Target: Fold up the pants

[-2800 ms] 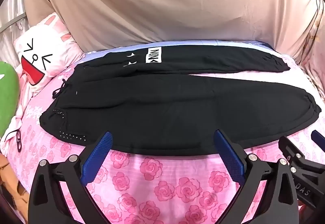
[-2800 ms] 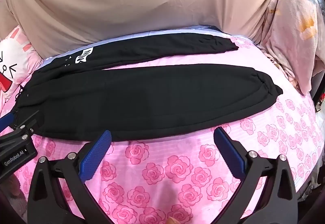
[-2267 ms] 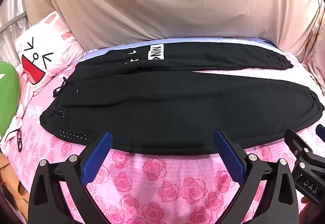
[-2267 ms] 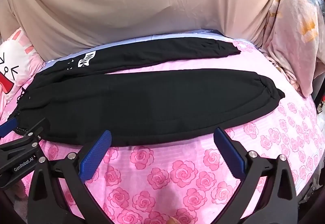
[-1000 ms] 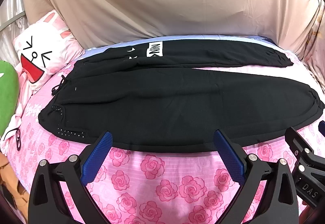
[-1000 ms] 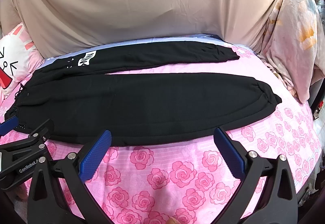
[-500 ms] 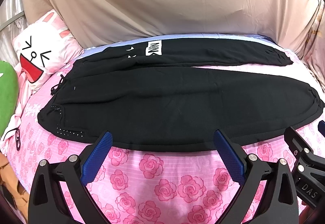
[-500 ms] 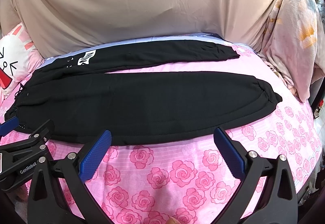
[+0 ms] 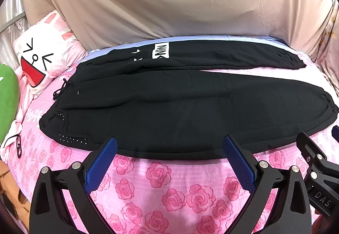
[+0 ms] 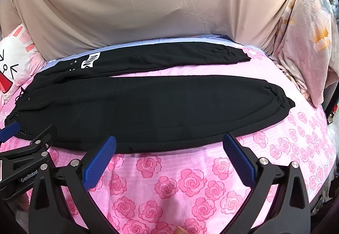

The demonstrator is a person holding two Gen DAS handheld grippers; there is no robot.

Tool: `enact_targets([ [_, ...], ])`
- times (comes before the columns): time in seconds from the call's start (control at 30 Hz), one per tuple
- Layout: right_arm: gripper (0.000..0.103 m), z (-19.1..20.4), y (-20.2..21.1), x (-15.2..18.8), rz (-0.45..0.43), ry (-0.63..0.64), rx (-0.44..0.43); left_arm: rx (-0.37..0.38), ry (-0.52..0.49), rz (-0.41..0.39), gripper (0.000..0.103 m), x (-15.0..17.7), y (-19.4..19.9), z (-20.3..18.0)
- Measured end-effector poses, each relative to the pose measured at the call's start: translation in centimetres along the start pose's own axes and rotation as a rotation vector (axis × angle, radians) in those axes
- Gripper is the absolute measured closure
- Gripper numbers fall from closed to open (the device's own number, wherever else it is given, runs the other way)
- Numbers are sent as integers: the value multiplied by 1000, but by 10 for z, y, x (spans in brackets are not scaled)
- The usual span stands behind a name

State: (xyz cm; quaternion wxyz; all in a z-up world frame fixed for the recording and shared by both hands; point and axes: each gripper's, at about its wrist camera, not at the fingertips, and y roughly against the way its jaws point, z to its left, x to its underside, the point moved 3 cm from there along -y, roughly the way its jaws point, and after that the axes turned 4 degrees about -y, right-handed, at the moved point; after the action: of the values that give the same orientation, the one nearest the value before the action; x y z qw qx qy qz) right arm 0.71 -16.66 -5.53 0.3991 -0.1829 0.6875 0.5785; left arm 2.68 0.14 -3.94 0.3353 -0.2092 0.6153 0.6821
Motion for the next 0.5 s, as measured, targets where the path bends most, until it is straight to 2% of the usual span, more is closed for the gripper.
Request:
enact_targets([
  [0.5, 5, 1, -11, -3, 2, 9, -1, 12, 9, 22, 5, -5, -12, 4],
])
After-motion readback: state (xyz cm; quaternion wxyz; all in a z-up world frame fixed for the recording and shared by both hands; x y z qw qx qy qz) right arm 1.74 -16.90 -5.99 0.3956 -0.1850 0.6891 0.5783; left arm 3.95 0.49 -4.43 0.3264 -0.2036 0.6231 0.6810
